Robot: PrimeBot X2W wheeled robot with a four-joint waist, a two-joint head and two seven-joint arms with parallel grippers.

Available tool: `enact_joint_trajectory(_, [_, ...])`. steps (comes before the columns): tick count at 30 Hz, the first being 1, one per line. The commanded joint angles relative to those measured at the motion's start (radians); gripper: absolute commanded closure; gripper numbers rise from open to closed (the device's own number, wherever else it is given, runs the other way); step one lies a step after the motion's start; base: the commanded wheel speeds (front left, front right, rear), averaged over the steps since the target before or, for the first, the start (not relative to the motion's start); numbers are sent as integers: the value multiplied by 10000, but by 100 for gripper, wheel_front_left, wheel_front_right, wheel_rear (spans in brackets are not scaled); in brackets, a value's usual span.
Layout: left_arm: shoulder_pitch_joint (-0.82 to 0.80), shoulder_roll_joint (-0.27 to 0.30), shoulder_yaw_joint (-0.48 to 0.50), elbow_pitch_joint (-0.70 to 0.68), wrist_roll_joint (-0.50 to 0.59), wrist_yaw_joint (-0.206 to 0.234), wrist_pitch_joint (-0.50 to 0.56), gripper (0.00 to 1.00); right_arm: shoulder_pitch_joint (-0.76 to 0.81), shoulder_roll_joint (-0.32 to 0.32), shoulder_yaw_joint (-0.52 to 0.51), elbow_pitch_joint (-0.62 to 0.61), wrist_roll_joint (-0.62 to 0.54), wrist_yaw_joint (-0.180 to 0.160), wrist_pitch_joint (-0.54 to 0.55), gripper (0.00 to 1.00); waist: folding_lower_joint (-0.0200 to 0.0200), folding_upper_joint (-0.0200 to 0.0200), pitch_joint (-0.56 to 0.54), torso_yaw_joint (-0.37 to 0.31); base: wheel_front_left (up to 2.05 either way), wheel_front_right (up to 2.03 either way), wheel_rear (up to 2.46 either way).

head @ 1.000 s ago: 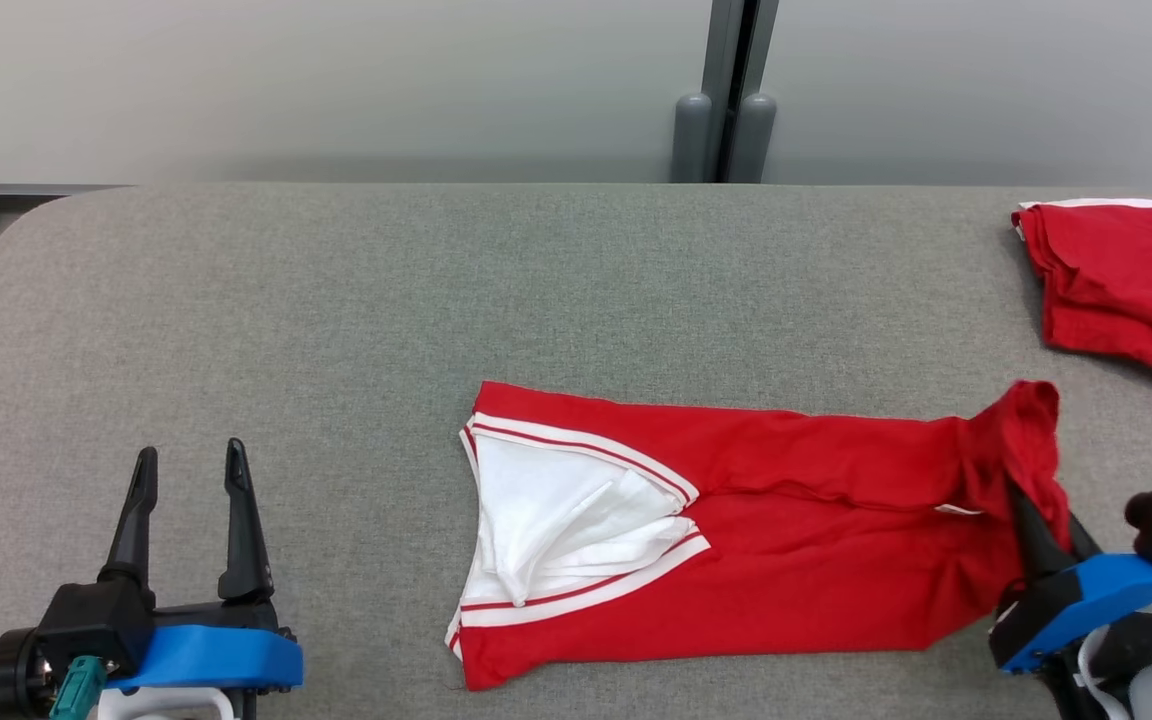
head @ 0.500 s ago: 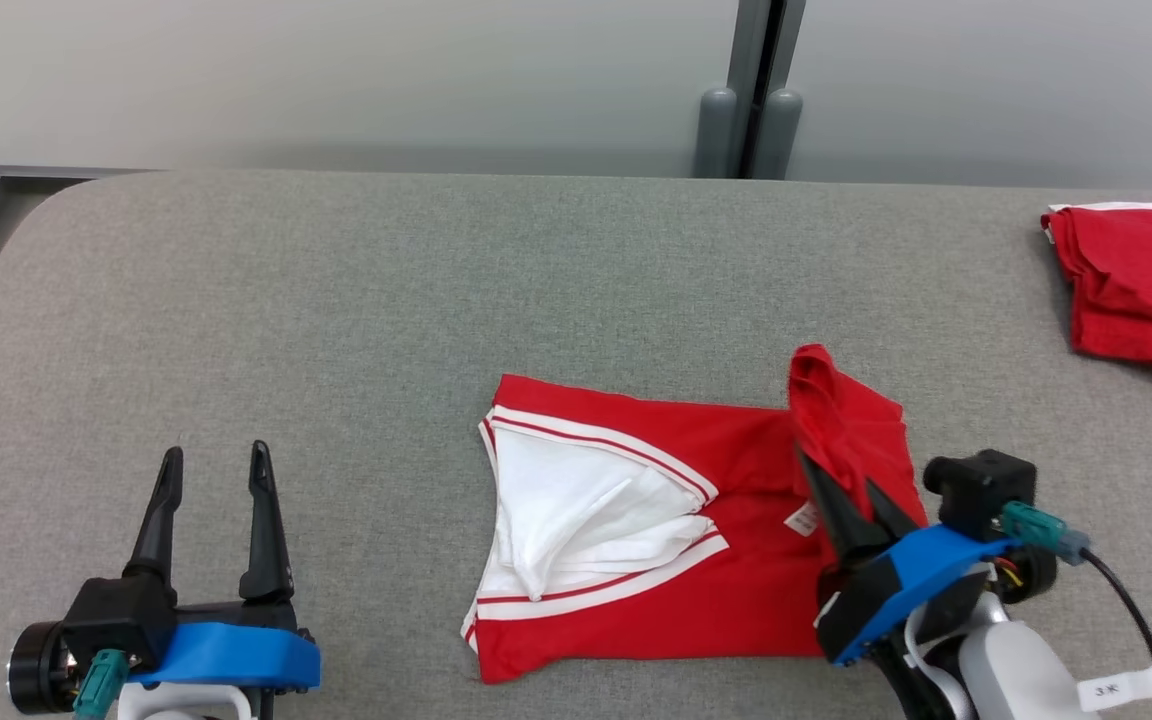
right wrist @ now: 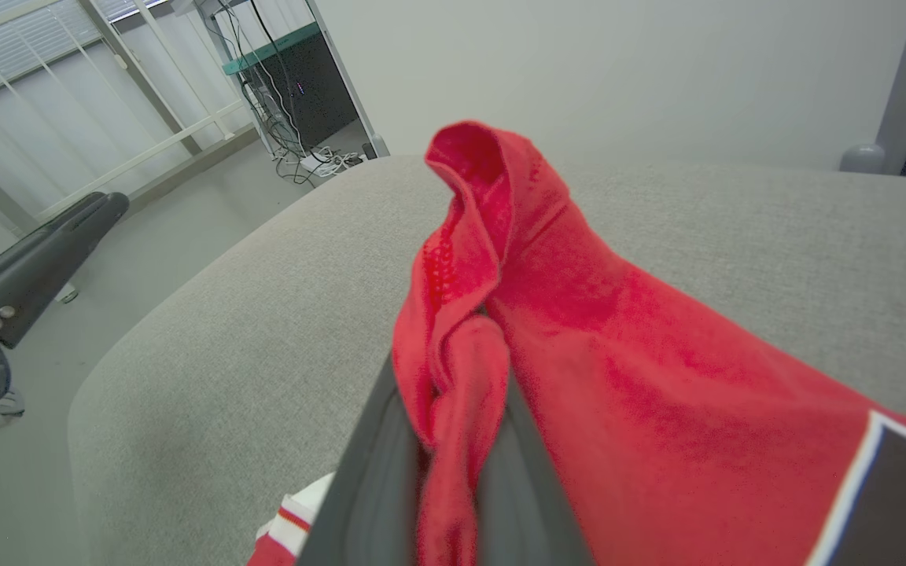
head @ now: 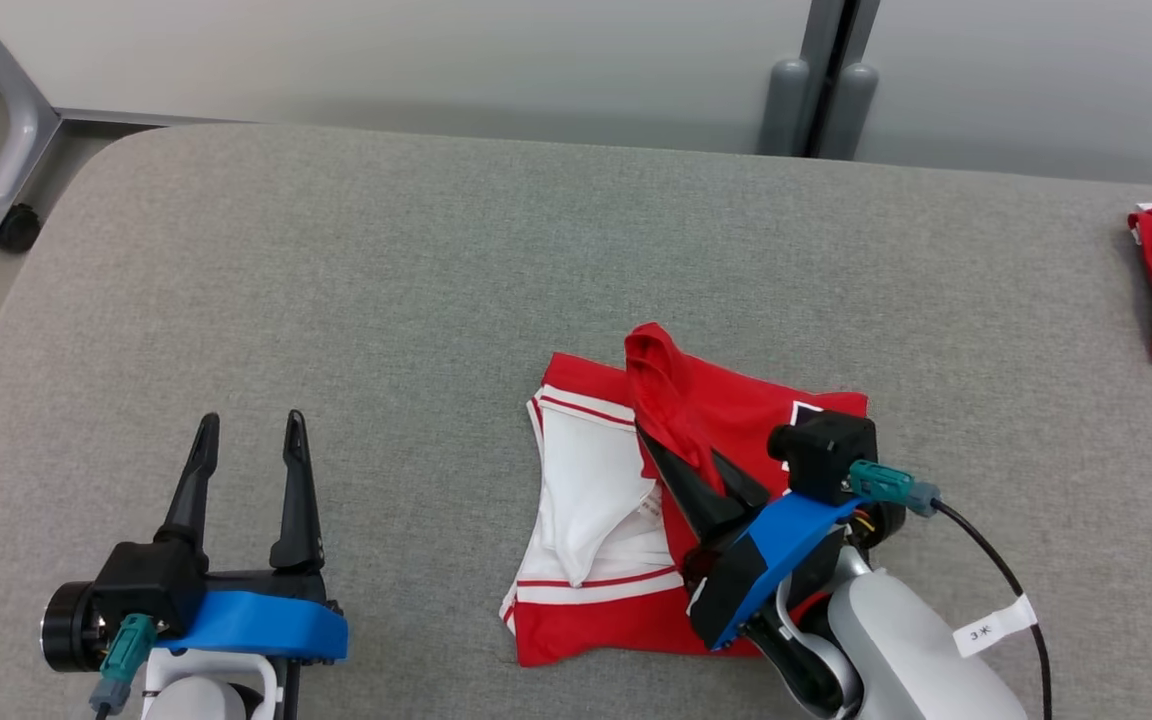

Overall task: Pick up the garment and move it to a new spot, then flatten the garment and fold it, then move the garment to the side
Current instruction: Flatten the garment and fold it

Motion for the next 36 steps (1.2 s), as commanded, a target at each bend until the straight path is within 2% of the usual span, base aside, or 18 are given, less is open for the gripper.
enact_joint_trajectory(1, [-179,-16,-84,35,-64,2,-45,0,-286,8,229,169,239,6,-157,100,-1,0,72,136,0,0,0])
enact_joint_trajectory(7, [-270,-17,-289,131,-207,78,-45,0,-785,7,870,874,739,6,-558,100,-1,0,147,323,0,0,0])
enact_joint_trajectory(8, [-290,-17,-326,140,-228,98,-45,0,-848,3,928,1029,756,6,-661,58,-1,0,148,330,0,0,0])
enact_joint_trajectory(9, [-304,-17,-349,156,-233,99,-45,0,-880,6,1002,1195,802,6,-701,3,-1,0,144,331,0,0,0])
enact_joint_trajectory(10, [-309,-17,-370,170,-263,125,-45,0,-923,8,1060,1320,850,6,-787,0,-1,0,131,324,0,0,0])
enact_joint_trajectory(14, [-227,-18,-341,175,-276,170,-45,0,-1112,2,957,1716,860,6,-1303,0,-1,0,4,146,0,0,0])
enact_joint_trajectory(21, [-19,-17,-248,112,-191,157,-45,0,-1039,-82,-152,1857,69,6,-2003,0,-1,0,-259,-314,0,0,0])
enact_joint_trajectory(30, [267,-14,-164,81,-31,111,-45,0,253,-736,-2425,448,-943,6,-2296,0,-1,0,-565,-1000,0,0,0])
enact_joint_trajectory(36, [430,-16,-118,119,43,91,-45,0,1400,-641,-3550,-566,-1451,6,-2312,0,-1,0,-686,-1242,0,0,0])
